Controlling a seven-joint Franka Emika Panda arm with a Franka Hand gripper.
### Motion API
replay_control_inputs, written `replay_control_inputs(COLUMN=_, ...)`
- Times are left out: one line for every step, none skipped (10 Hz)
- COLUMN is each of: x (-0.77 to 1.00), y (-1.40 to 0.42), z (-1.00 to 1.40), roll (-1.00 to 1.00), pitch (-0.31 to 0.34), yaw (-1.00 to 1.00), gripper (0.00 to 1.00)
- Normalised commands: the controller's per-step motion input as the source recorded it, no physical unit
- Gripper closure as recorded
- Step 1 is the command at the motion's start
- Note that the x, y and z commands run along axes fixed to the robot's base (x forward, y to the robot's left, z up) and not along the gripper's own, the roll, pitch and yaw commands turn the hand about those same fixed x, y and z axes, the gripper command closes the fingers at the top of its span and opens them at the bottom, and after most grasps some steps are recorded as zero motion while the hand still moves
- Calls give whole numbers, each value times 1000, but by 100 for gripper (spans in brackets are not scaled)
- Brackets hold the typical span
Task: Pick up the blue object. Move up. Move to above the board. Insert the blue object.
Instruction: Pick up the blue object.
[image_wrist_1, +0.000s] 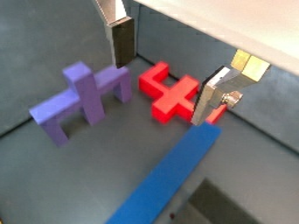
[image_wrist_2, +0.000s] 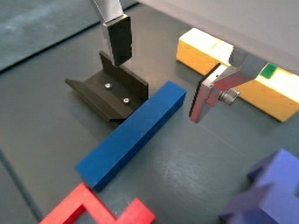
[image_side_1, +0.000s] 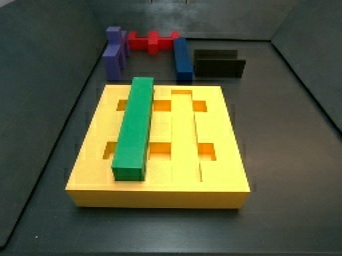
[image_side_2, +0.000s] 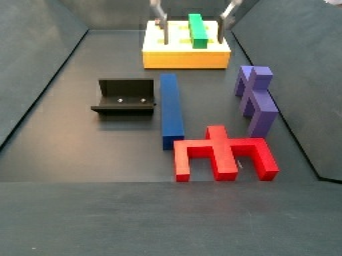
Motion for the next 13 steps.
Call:
replay_control_inputs(x=463, y=0, z=-1000, roll=36, pitch=54, yaw=43, gripper=0)
replay_control_inputs(x=154, y=0, z=-723, roll=170, pitch=47, yaw=349, gripper=0)
replay_control_inputs(x=51, y=-140, z=-814, roll=59, pitch=0, yaw=254, gripper=0)
replay_control_inputs(x=177, y=-149, z=-937, roll=21, pitch=0, yaw=220, gripper=0)
replay_control_inputs(x=126, y=-3, z=-931, roll=0, pitch=-3, yaw=169, gripper=0)
replay_control_inputs(x=86, y=0, z=-671, roll=0, pitch=0, yaw=-20, gripper=0)
replay_control_inputs(x=131, y=51, z=-649, roll=0, pitch=0, yaw=-3, gripper=0)
replay_control_inputs(x=186, y=0, z=-440, roll=0, pitch=0, yaw=-11, gripper=0)
replay_control_inputs(x=331, y=0, z=-280, roll=-44, pitch=0, yaw=-11, gripper=0)
replay_control_inputs(x=129, y=31, z=-354, roll=-80, pitch=0, yaw=0, gripper=0)
replay_control_inputs(x=-49, y=74, z=-217, roll=-37, pitch=0, yaw=9, gripper=0)
replay_control_inputs(x=-146, y=89, z=-131, roll=-80, pitch=-37, yaw=77, gripper=0)
replay_control_inputs(x=-211, y=31, z=-143, roll=-94, pitch=-60, yaw=63, gripper=0)
